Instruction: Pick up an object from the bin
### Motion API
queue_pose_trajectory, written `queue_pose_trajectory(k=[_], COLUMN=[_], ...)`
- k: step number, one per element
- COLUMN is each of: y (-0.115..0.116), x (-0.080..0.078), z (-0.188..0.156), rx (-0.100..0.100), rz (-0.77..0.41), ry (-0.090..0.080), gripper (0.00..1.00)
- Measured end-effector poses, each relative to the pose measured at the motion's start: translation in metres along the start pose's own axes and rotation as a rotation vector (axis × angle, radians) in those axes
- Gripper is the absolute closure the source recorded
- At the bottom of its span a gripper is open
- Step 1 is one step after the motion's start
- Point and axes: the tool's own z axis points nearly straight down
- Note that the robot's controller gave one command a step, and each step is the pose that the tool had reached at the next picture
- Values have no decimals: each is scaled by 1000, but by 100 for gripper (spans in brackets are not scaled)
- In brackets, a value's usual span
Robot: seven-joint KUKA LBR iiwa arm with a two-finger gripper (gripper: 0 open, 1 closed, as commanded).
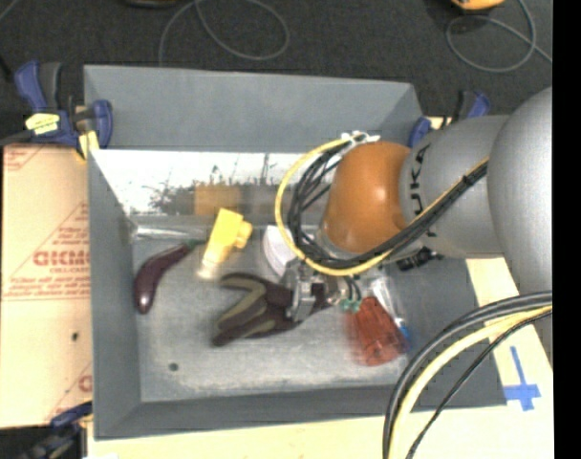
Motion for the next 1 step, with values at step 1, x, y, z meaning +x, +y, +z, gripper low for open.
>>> queue_pose_trajectory(k=[1], y=[0], x=[0], z=[-21], rx=[0], rz=[0], ry=[3], gripper=[100])
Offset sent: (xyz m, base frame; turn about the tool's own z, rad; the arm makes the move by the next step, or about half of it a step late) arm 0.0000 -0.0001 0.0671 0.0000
